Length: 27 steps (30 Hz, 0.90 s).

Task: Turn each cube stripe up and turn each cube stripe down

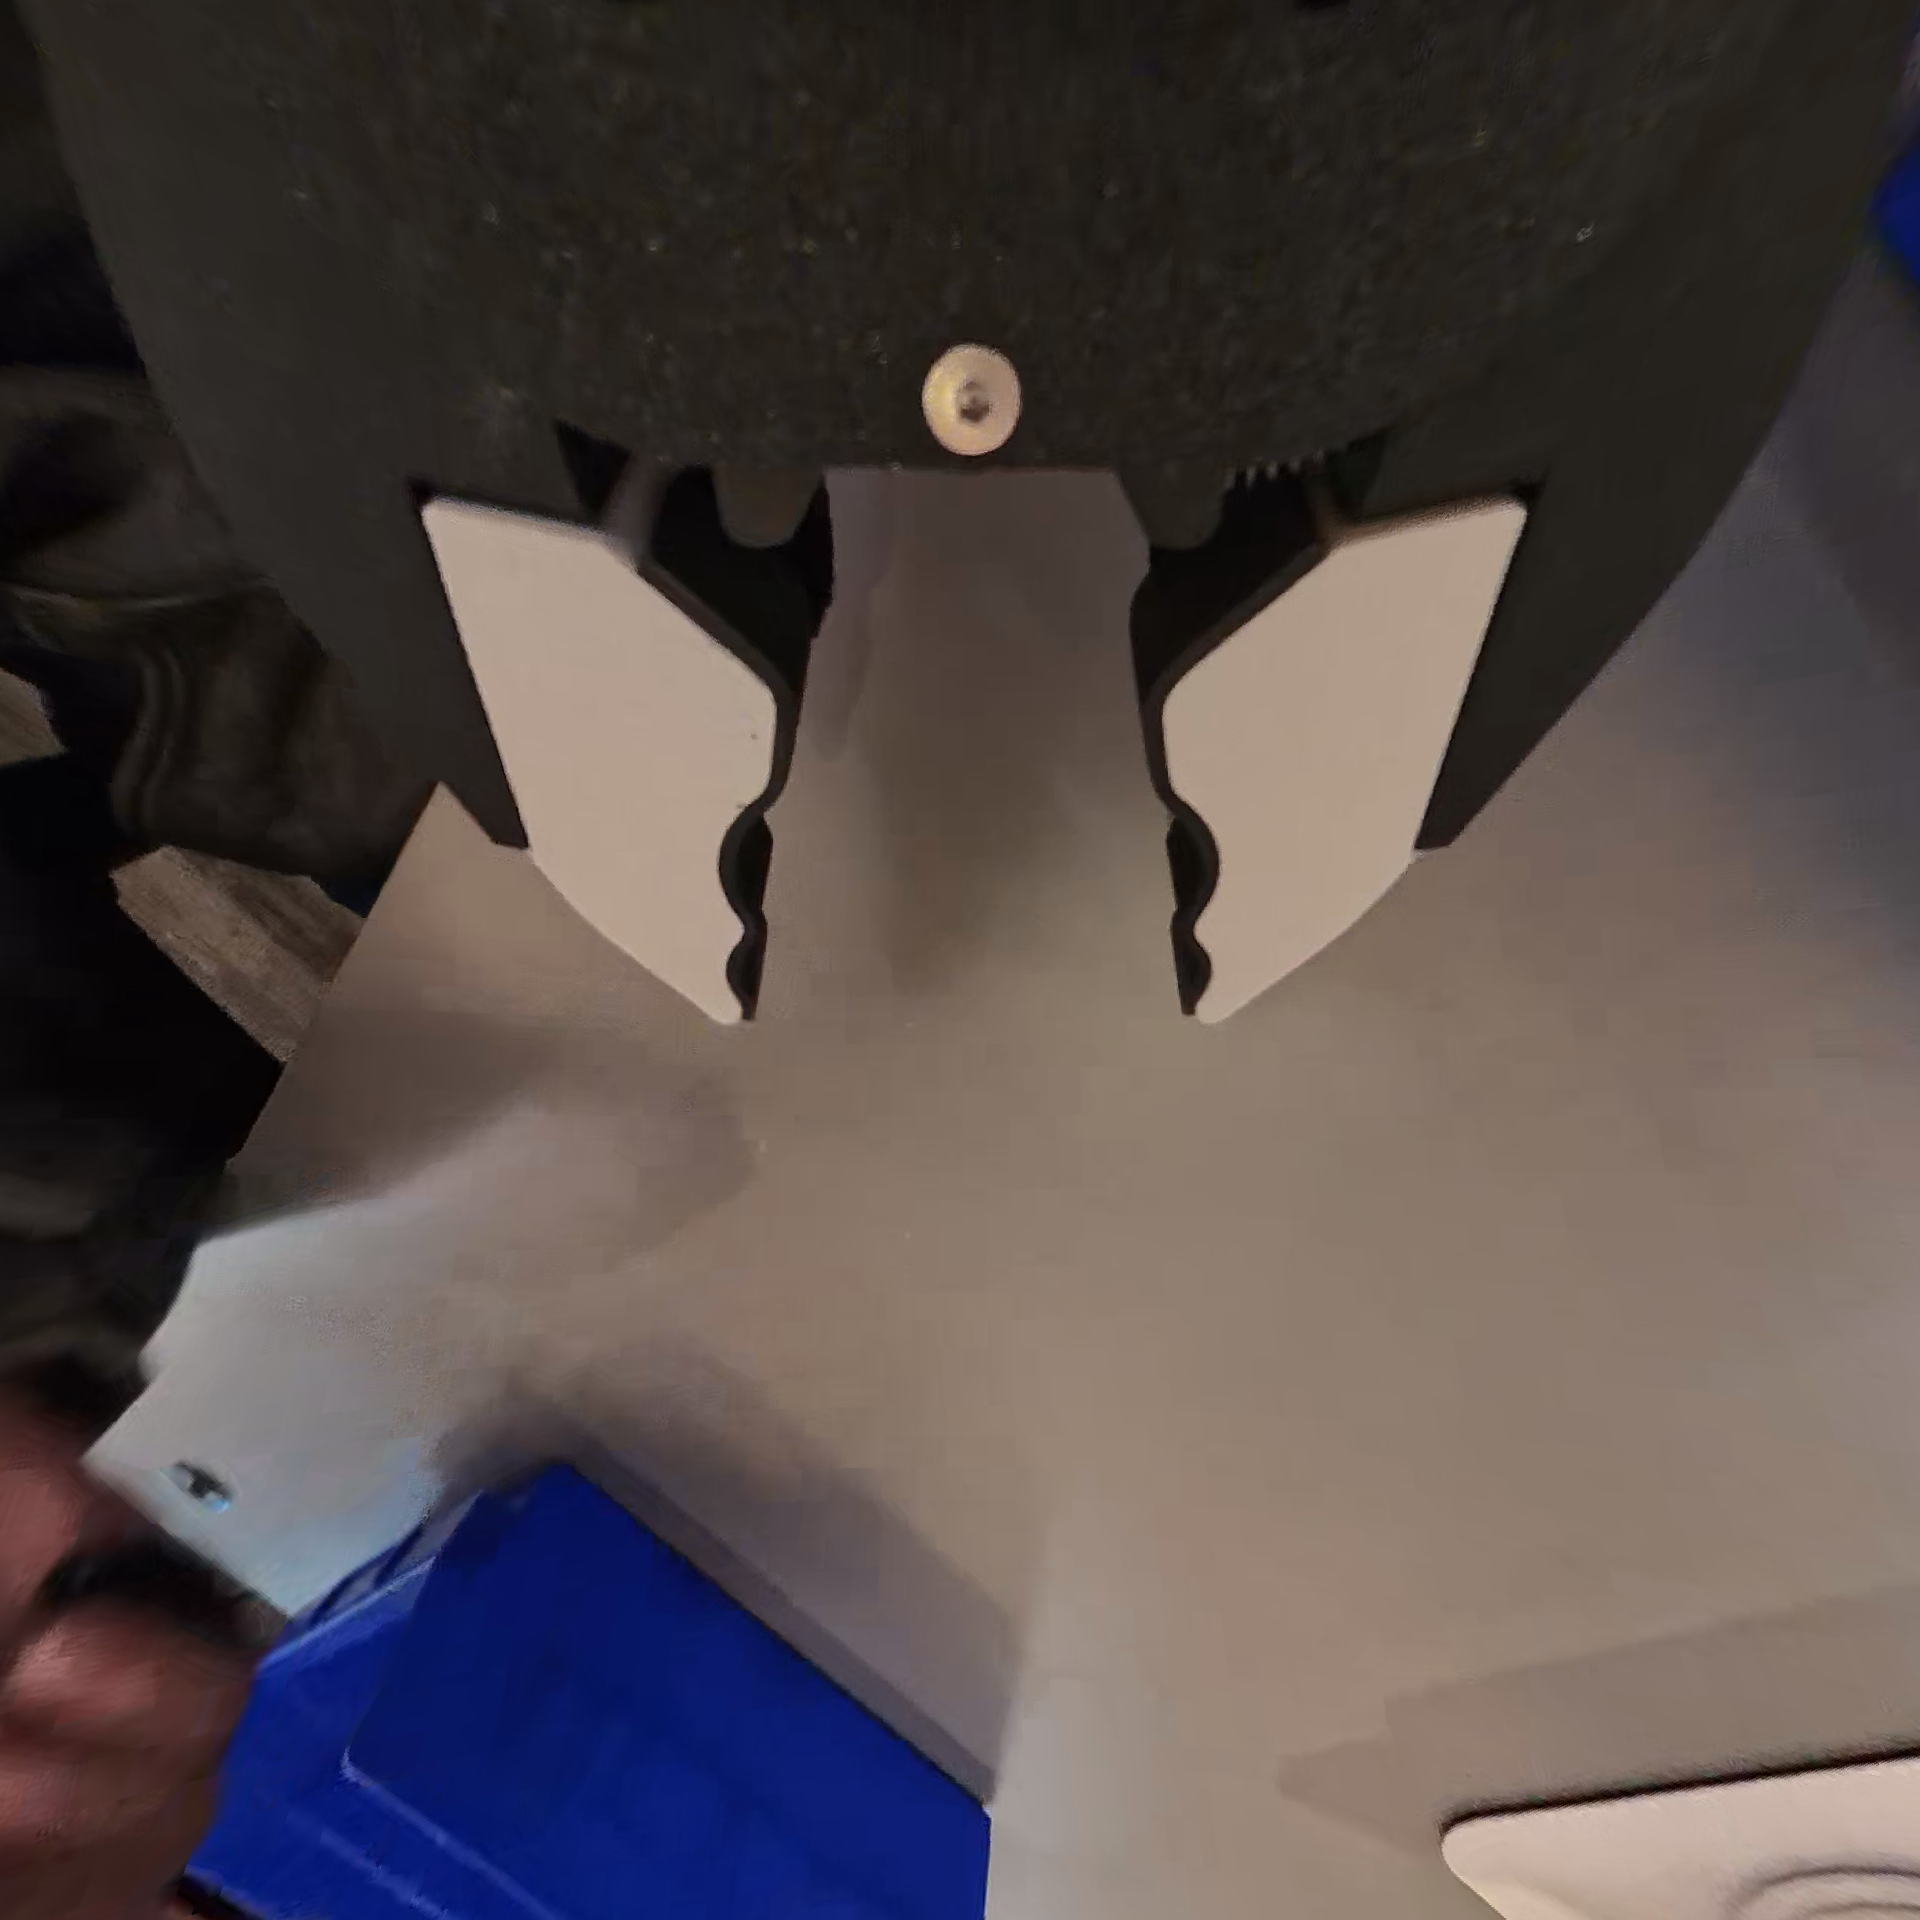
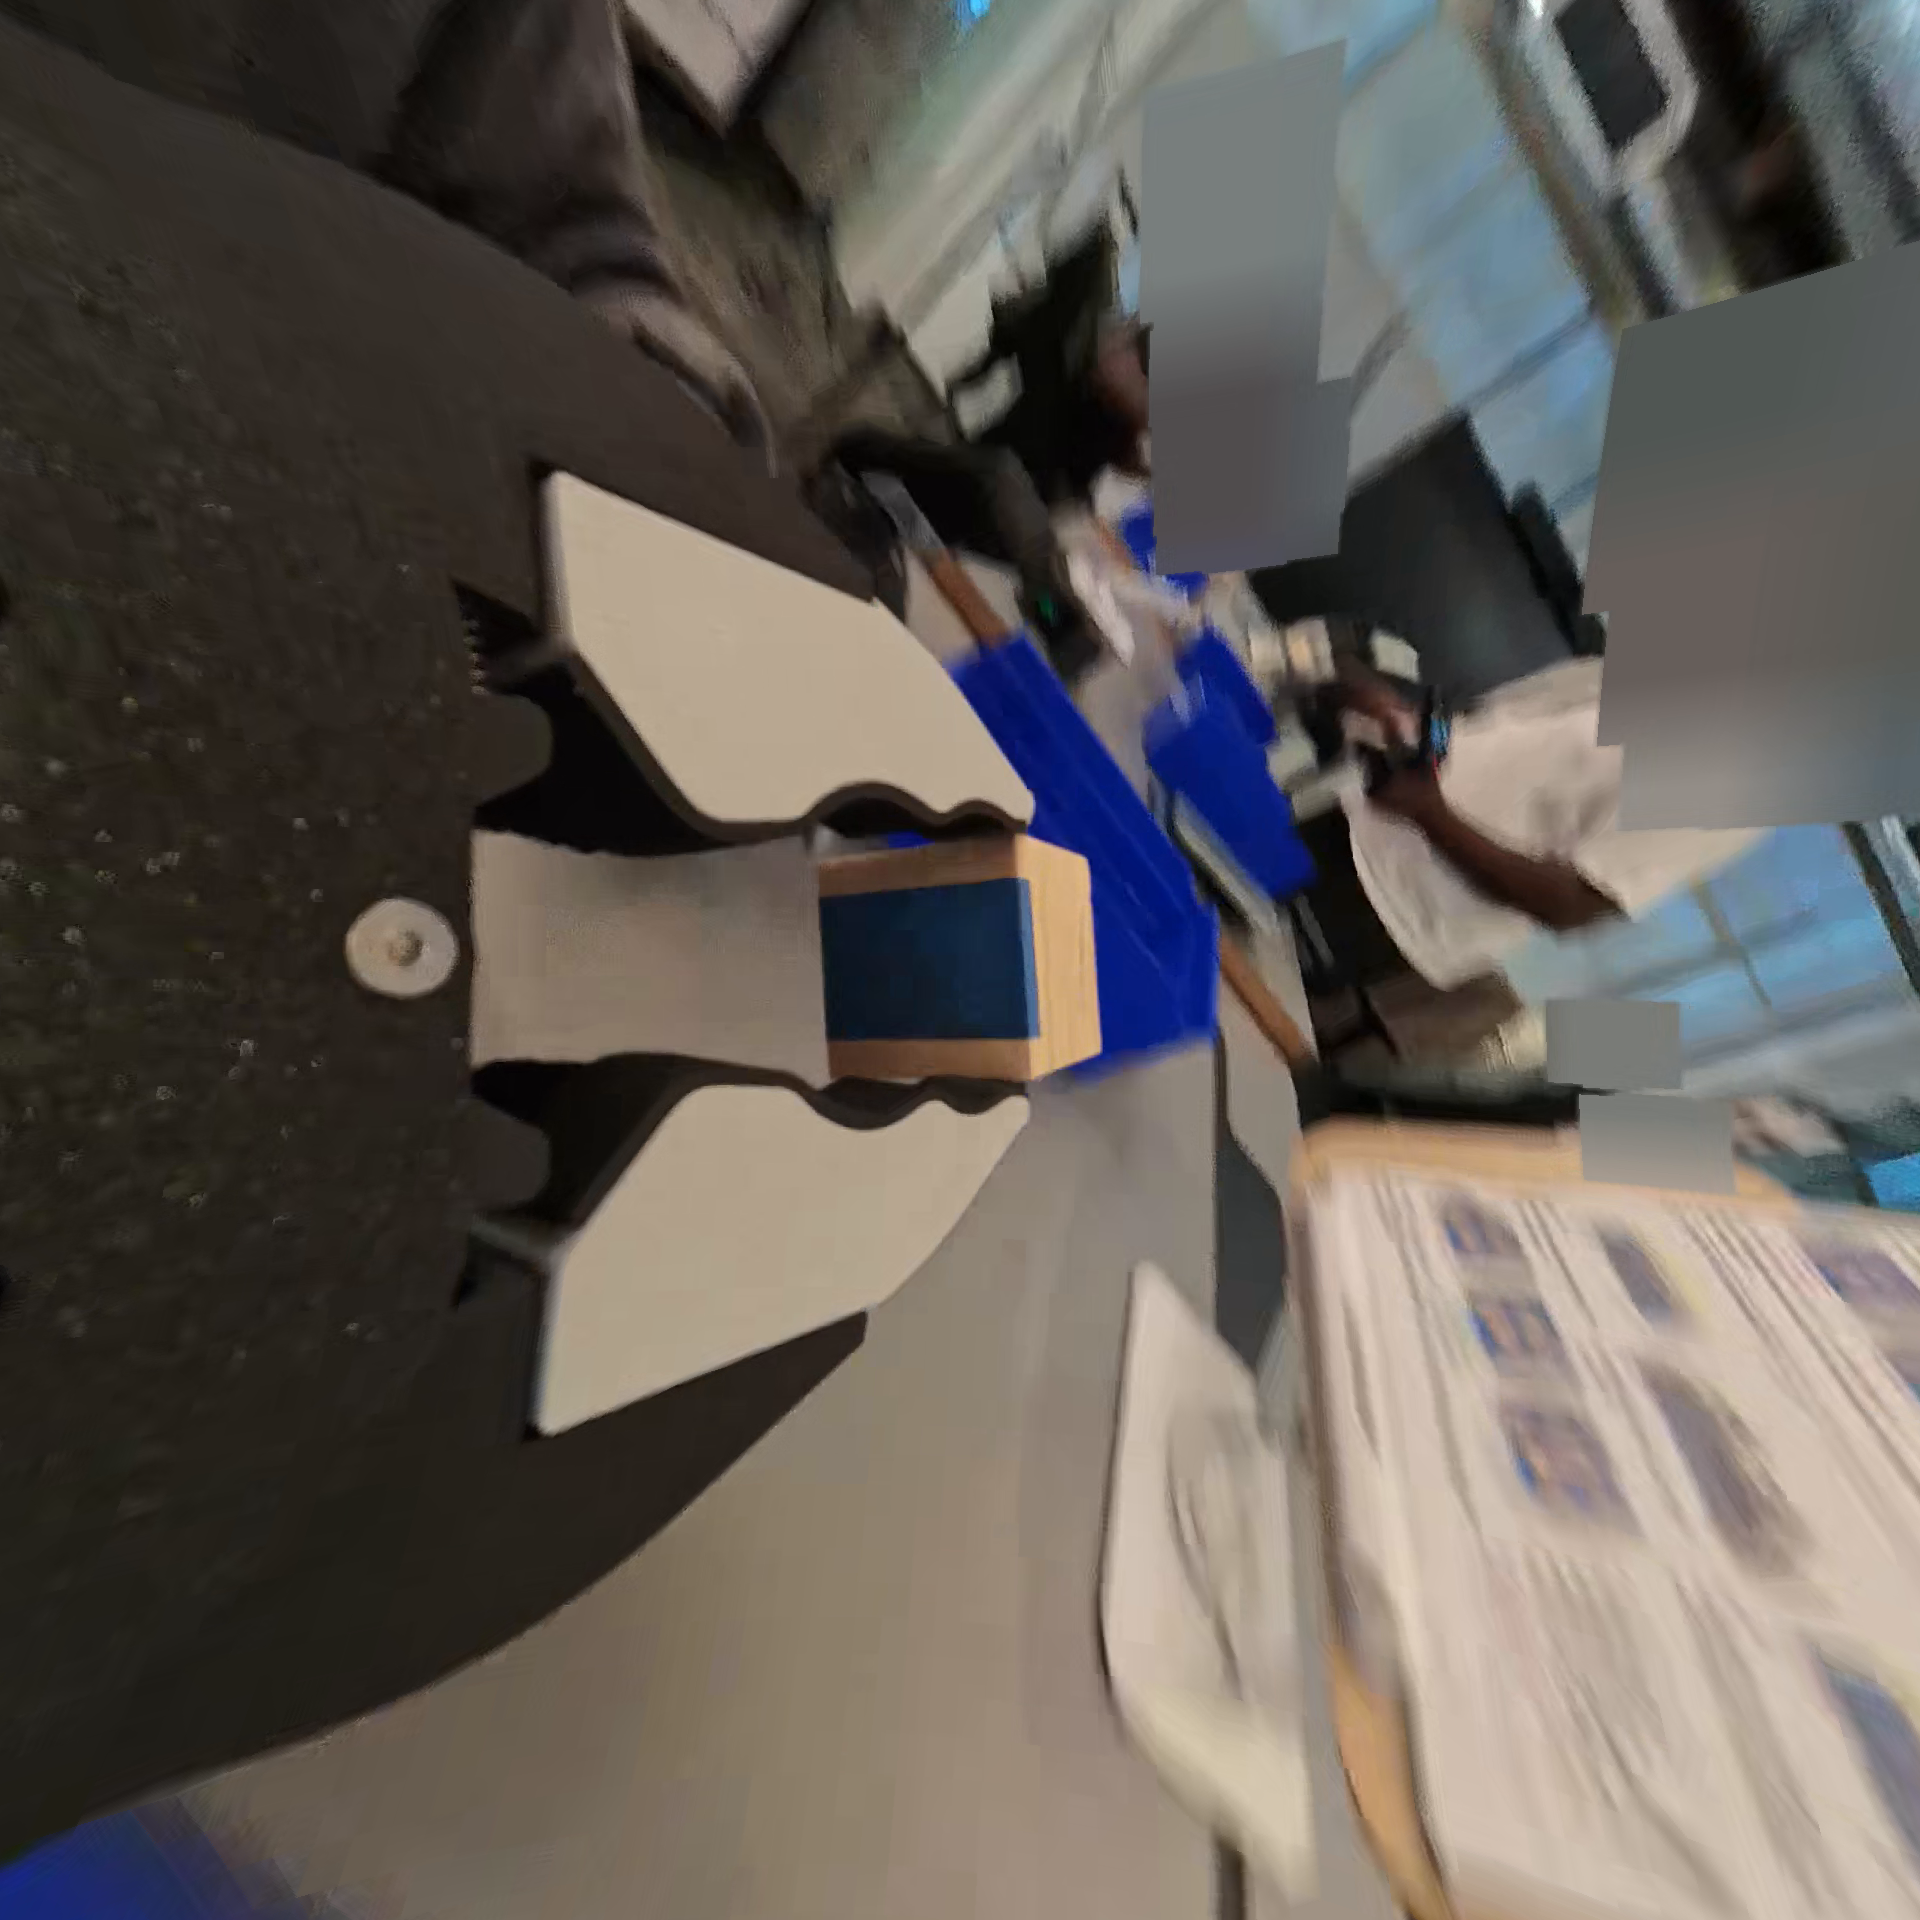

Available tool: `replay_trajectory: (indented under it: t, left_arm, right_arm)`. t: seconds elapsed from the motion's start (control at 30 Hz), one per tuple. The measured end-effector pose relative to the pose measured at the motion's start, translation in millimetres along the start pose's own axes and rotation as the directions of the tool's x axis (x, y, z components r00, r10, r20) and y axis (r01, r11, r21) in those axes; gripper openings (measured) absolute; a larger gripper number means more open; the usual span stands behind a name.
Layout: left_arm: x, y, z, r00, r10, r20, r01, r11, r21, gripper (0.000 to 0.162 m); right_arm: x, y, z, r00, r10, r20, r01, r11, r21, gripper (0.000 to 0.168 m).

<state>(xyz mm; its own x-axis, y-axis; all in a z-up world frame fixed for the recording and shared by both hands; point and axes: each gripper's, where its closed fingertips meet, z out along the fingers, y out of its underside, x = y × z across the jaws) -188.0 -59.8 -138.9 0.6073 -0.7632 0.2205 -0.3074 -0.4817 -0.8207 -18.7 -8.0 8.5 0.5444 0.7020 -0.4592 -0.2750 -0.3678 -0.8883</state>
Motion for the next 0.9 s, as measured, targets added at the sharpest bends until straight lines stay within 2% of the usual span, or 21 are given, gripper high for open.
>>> replay_trajectory:
  t: [0.07, 0.13, 0.23, 0.3, 0.4, 0.57, 0.67, 0.77, 0.83, 0.9]
  left_arm:
    - [1, 5, 3, 1.000, 0.010, -0.009, -0.010, 1.000, -0.024, 0.072]
    - [5, 12, 6, 0.999, -0.002, -0.041, -0.001, 0.998, -0.068, 0.072]
    - [10, 20, 9, 0.998, -0.003, -0.069, -0.005, 0.993, -0.117, 0.069]
    - [10, 19, 8, 0.998, 0.005, -0.066, -0.013, 0.994, -0.111, 0.069]
    - [10, 19, 6, 0.998, 0.017, -0.060, -0.024, 0.993, -0.116, 0.069]
    - [11, 21, 6, 0.998, 0.015, -0.068, -0.023, 0.992, -0.128, 0.070]
    - [14, 23, 6, 0.997, 0.021, -0.079, -0.031, 0.991, -0.134, 0.071]
    - [15, 22, 5, 0.996, 0.034, -0.077, -0.044, 0.990, -0.133, 0.074]
    - [12, 19, 3, 0.997, 0.045, -0.065, -0.053, 0.992, -0.115, 0.074]
    - [8, 12, 0, 0.998, 0.045, -0.042, -0.048, 0.996, -0.076, 0.073]
  right_arm:
    - [44, -34, -40, 0.971, -0.055, -0.233, 0.044, 0.998, -0.053, 0.044]
    - [99, -48, -80, 0.888, -0.103, -0.448, 0.024, 0.984, -0.179, 0.044]
    - [190, -30, -132, 0.710, -0.179, -0.681, -0.170, 0.895, -0.412, 0.044]
    - [229, -7, -149, 0.657, -0.179, -0.732, -0.318, 0.814, -0.485, 0.044]
    - [258, 27, -161, 0.612, -0.201, -0.765, -0.479, 0.675, -0.561, 0.044]
    - [280, 47, -163, 0.564, -0.262, -0.783, -0.551, 0.587, -0.593, 0.044]
    - [285, 53, -166, 0.540, -0.252, -0.803, -0.583, 0.576, -0.573, 0.044]
    - [282, 43, -167, 0.549, -0.207, -0.810, -0.570, 0.615, -0.544, 0.047]
    - [265, 14, -162, 0.584, -0.170, -0.794, -0.480, 0.716, -0.506, 0.050]
    - [228, -29, -145, 0.680, -0.146, -0.718, -0.284, 0.851, -0.442, 0.052]
